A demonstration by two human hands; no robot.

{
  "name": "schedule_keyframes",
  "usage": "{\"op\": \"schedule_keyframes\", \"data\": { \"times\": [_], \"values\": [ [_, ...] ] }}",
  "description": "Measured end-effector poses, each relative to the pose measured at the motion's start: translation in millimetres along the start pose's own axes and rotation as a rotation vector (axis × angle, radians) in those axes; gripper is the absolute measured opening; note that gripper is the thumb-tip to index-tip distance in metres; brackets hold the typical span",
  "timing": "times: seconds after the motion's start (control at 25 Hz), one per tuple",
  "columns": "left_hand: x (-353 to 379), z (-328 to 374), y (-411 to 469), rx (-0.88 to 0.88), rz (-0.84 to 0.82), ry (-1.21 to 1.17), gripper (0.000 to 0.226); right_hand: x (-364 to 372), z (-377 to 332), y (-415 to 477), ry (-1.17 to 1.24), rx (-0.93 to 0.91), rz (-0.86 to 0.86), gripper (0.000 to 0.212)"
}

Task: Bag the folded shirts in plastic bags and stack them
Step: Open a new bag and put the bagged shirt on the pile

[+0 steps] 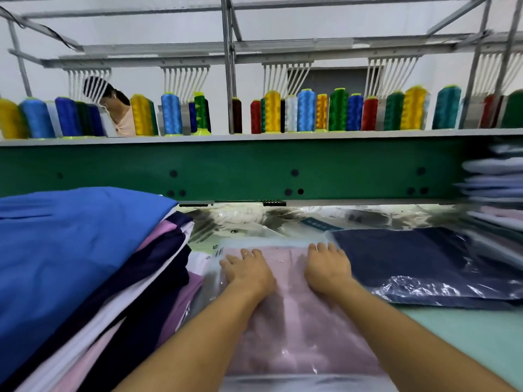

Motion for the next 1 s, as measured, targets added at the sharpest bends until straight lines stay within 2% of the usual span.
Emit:
{"op": "schedule_keyframes", "data": {
  "times": [0.16, 0.28, 0.4, 0.56, 0.68, 0.8, 0.88, 0.96, 1.0],
  "values": [
    [-2.9, 13.8, -58.4, 0.080, 0.005, -0.057, 0.054, -23.1, -18.9, -50.2, 0.146, -0.149, 0.032, 0.050],
    [6.0, 8.6, -100.9, 0.106, -0.007, -0.076, 0.049, -26.4, -44.0, -104.0, 0.304, -0.329, 0.007, 0.049],
    [17.4, -14.4, -131.0, 0.100, 0.031, -0.107, 0.044, -4.1, -51.4, -150.0, 0.257, -0.441, -0.081, 0.053],
    [24.3, -46.2, -149.2, 0.129, 0.125, -0.111, 0.051, 29.0, -25.8, -169.2, 0.096, -0.419, -0.297, 0.068],
    [20.2, -64.4, -151.5, 0.077, 0.213, -0.156, 0.052, 37.0, -4.1, -167.1, 0.065, -0.387, -0.345, 0.075],
    [5.6, -74.1, -161.2, 0.005, 0.376, -0.191, 0.056, 39.4, 15.9, -163.2, 0.077, -0.359, -0.358, 0.102],
    [-5.5, -77.1, -167.4, 0.043, 0.490, -0.309, 0.053, 37.8, 16.9, -162.7, 0.020, -0.400, -0.356, 0.112],
    [-17.4, -83.0, -171.6, 0.123, 0.558, -0.597, 0.049, 39.6, 18.7, -159.8, -0.009, -0.406, -0.363, 0.130],
    [-23.2, -90.1, -172.9, 0.124, 0.568, -0.787, 0.048, 41.1, 24.2, -156.5, 0.028, -0.348, -0.368, 0.135]
  ]
}}
Point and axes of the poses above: each hand's wrist, its own y-axis towards the middle knuckle, its own x-axis out of the palm, z = x × y, the point moved 9 cm from there along y, towards the middle knuckle, and after that the axes turned 12 degrees about -y, right-handed, at the moved point
